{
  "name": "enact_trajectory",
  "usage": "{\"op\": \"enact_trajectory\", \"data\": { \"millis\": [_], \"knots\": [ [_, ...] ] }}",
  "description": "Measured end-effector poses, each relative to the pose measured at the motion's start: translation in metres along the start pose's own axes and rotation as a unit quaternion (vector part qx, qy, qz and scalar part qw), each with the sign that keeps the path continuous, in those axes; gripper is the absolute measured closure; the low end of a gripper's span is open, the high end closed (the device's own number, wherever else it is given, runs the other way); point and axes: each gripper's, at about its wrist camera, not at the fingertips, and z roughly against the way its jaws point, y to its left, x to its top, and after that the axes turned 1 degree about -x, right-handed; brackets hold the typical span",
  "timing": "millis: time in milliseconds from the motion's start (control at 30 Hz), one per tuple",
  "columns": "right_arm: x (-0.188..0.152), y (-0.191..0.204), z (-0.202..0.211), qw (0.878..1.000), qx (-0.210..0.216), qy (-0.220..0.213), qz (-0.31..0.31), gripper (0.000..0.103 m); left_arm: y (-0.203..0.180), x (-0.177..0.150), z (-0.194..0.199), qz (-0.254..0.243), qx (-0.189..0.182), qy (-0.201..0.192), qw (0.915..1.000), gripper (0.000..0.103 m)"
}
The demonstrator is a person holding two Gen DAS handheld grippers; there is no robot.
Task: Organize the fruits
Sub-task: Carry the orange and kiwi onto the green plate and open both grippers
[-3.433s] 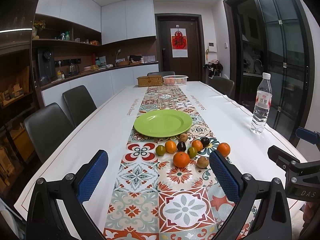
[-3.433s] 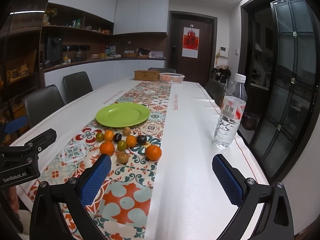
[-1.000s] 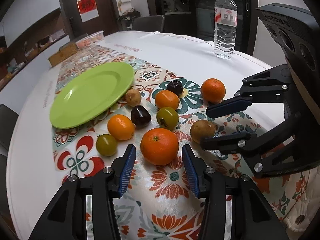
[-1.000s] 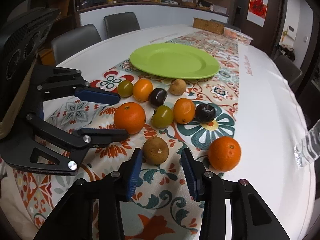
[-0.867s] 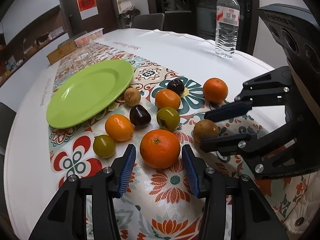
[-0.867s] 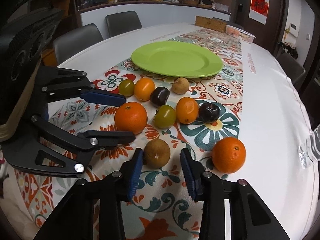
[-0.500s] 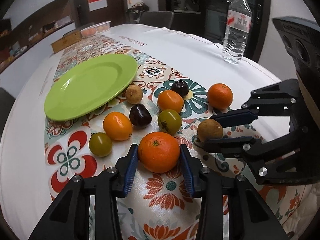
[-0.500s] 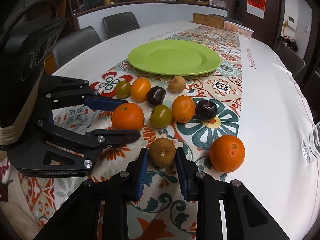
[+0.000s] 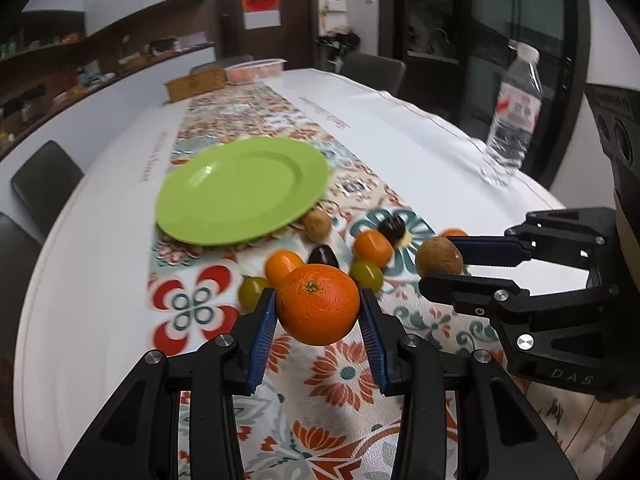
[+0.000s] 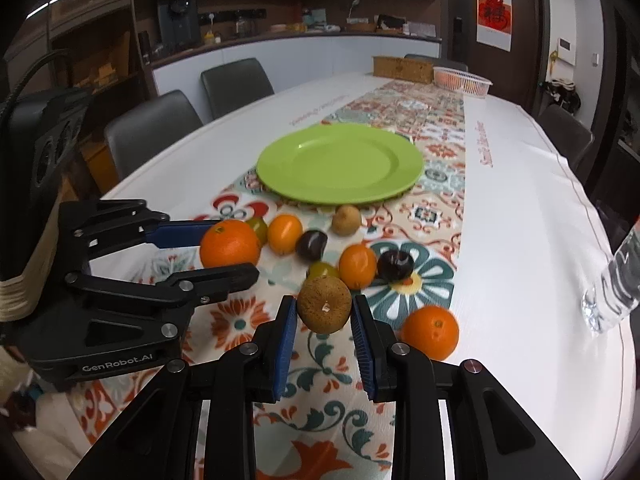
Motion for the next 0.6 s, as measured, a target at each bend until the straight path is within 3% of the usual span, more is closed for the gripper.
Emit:
{"op": "enact_trajectory", "data": {
  "millis": [300,600],
  "knots": [
    [0.031,0.002,0.003,0.999,-0.015,-0.032,0.012,0.074,0.022,0.024,0.017,0.039,0.042,-0.028,0.998,0.063],
    [0.068,-0.006,-0.012,0.999,-0.021,-0.042,0.006,0.074,0.047,0.052,0.008,0.058,0.066,-0.033,0.9956,0.063]
  ]
}}
